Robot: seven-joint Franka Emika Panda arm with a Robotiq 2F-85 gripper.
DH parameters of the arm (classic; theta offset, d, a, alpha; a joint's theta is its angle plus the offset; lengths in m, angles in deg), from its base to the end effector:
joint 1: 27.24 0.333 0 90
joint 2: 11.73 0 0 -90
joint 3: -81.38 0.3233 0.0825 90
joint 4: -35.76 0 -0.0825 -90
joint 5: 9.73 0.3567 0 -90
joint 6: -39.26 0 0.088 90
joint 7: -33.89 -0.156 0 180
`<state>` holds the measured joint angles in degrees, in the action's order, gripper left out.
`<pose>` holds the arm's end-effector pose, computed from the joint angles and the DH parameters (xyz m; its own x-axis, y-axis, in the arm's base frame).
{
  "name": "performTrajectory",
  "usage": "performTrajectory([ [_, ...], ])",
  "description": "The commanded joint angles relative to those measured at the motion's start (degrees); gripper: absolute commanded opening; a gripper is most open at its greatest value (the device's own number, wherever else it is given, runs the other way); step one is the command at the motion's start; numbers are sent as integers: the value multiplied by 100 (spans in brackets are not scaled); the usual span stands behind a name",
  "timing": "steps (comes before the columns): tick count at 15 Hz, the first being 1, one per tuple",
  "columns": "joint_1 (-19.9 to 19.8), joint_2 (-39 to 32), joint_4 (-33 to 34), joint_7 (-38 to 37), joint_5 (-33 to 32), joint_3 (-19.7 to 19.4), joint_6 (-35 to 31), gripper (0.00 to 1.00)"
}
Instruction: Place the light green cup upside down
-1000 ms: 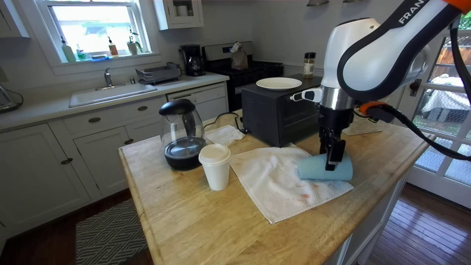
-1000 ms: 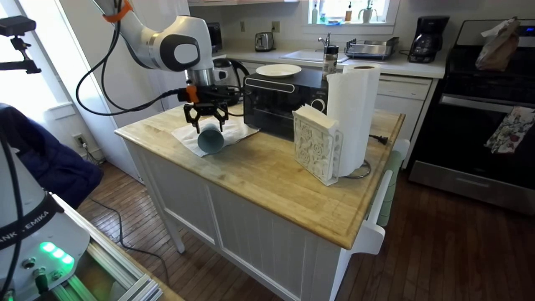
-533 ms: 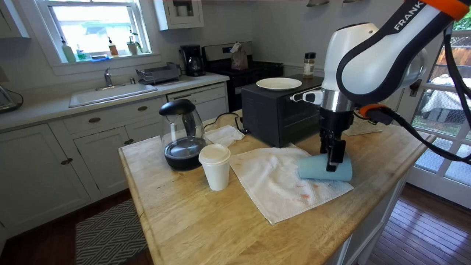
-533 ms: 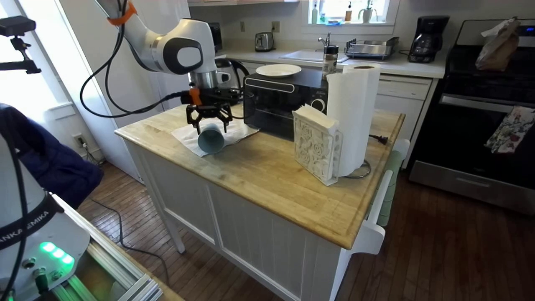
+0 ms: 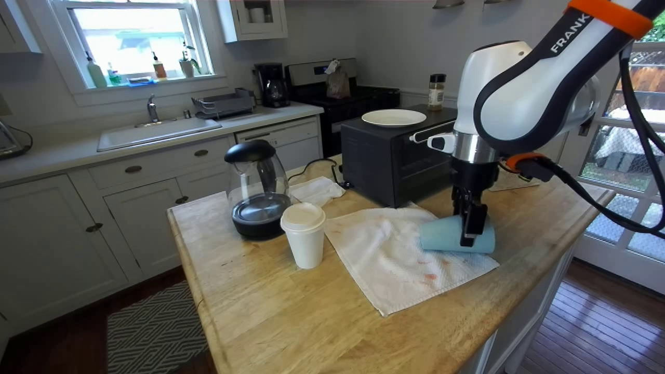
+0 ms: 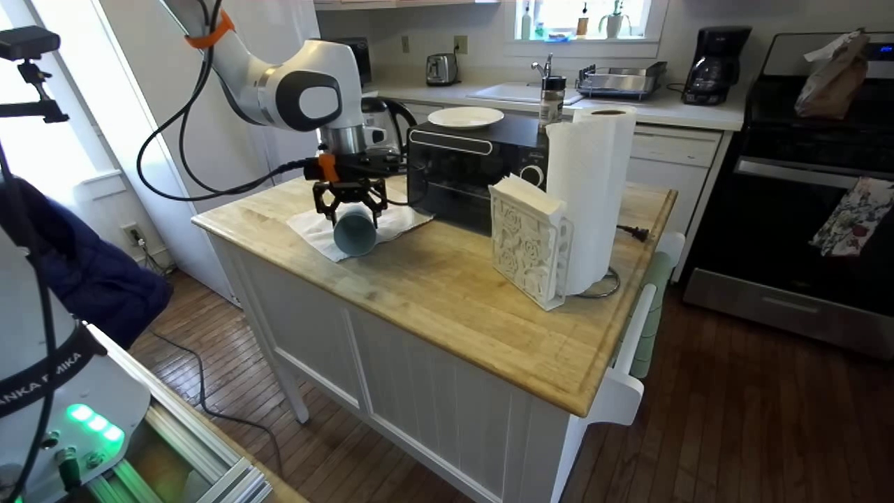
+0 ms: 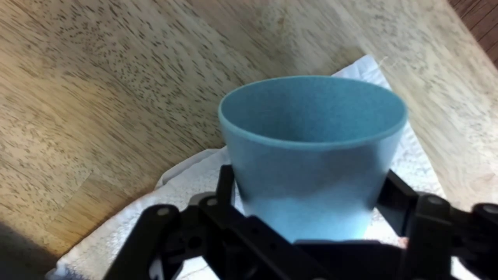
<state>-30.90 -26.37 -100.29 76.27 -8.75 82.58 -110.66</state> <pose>0.4936 -0.0208 0.1972 0.7768 0.6298 -0.0008 0.6296 -0.7767 -0.0192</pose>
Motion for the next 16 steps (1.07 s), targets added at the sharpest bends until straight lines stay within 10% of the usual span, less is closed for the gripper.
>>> performTrajectory([
  [1, -315, 37, 78, 397, 390, 273, 52, 61],
  [8, -905, 487, 14, 2198, 2608, 726, 151, 61],
  [16, -702, 432, 44, 4396, 5465, 651, 17, 61],
])
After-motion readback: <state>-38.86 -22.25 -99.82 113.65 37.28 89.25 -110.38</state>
